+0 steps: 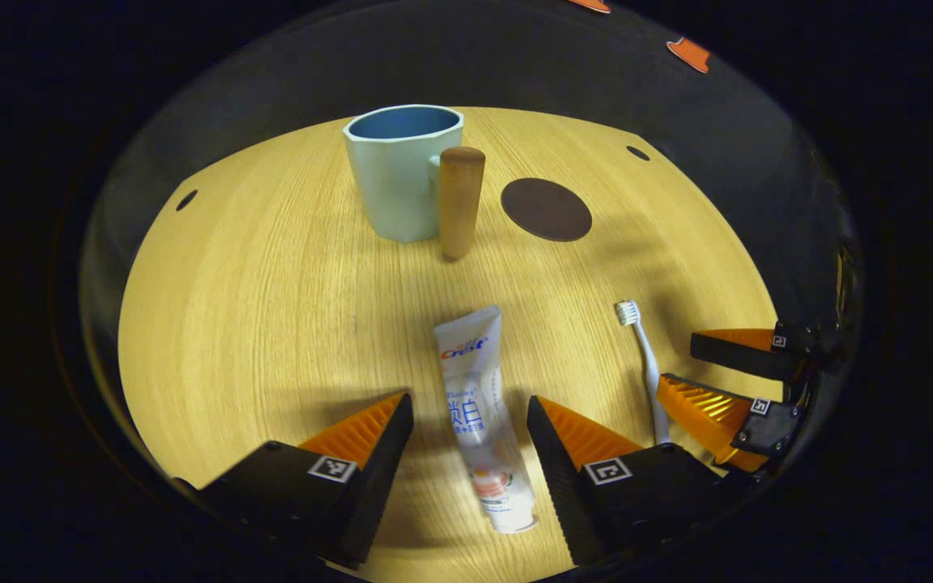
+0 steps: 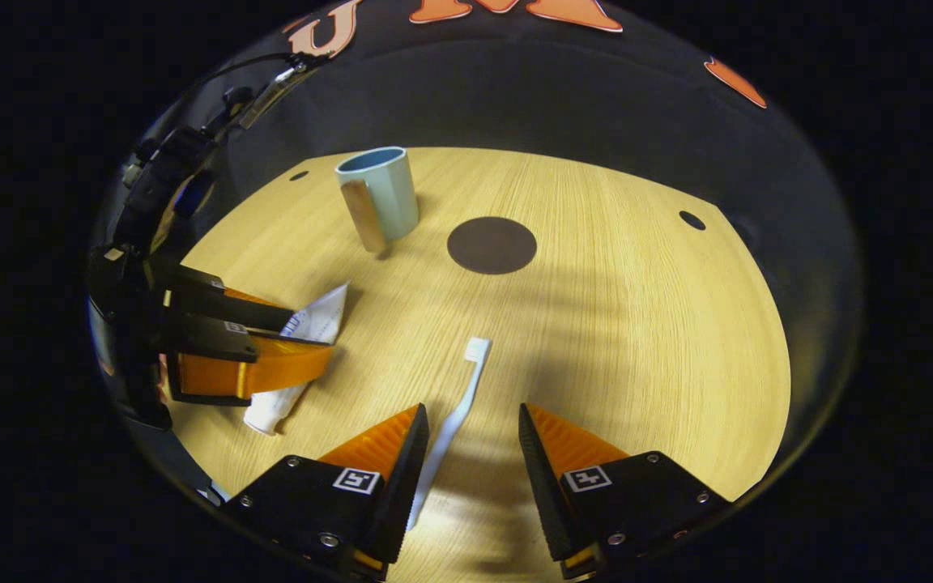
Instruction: Put the toothbrush and toothpaste on the desktop into the cup, then pick up the cup and place it on the coaster on the desktop.
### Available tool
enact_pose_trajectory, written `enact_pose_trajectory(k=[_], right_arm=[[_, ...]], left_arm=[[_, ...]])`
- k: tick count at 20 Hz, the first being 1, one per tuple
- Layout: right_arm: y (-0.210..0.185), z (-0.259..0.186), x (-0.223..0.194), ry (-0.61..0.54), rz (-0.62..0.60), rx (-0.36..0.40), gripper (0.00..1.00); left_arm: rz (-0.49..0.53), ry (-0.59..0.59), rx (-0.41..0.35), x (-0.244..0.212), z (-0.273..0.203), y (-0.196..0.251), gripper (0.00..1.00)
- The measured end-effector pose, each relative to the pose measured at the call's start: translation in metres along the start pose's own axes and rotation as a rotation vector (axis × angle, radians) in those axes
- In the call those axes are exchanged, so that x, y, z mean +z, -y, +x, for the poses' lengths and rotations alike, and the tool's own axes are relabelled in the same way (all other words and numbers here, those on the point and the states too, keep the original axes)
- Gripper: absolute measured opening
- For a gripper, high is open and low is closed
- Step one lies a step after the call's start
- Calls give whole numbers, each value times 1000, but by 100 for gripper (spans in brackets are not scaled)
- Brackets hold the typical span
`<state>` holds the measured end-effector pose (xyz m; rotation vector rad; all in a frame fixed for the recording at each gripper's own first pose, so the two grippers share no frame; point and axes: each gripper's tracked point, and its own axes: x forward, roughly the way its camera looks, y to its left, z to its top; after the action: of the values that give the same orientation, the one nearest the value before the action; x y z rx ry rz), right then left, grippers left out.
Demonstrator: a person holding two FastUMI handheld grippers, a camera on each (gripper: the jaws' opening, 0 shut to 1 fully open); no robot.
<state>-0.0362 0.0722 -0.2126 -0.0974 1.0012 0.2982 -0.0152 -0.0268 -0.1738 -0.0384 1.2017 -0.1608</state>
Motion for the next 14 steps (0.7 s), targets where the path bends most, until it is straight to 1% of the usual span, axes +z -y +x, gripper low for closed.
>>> enact_pose_trajectory(k=[1,2,3,4,5,6,7,8,9,10,11,12,13,14], right_arm=[[-2,6,-5,-20,8,7,67],[-6,8,-8,-41,17,19,68],[-4,9,-4,-34,22,10,67],[-8,10,-3,-49,32,26,62],[-6,10,-1,-54,20,21,53],[-3,13,-4,-66,17,11,51],[1,11,-4,-68,20,-4,45],[3,8,-4,-81,37,-5,27],[0,9,-6,-87,44,17,24],[-7,8,-7,-95,57,60,17],[-16,6,-6,-94,80,107,14],[-22,6,-5,-86,93,131,8],[-20,4,-4,-69,93,139,6],[-17,5,-2,-54,96,140,5]], left_arm=[[7,-2,11,1,-3,2,83],[16,-14,17,1,-4,3,84],[18,-27,21,-1,-2,4,84],[14,-39,19,-1,1,6,86],[18,-53,18,-7,4,10,87],[34,-51,19,-8,7,12,76],[42,-54,19,-9,6,15,76],[37,-55,29,-8,6,16,78],[31,-45,32,-9,5,17,80],[24,-41,34,-7,3,18,59],[27,-34,26,-7,5,21,50],[21,-26,4,-6,6,26,48],[14,-28,2,-8,8,27,39],[12,-10,-11,-7,9,29,19]])
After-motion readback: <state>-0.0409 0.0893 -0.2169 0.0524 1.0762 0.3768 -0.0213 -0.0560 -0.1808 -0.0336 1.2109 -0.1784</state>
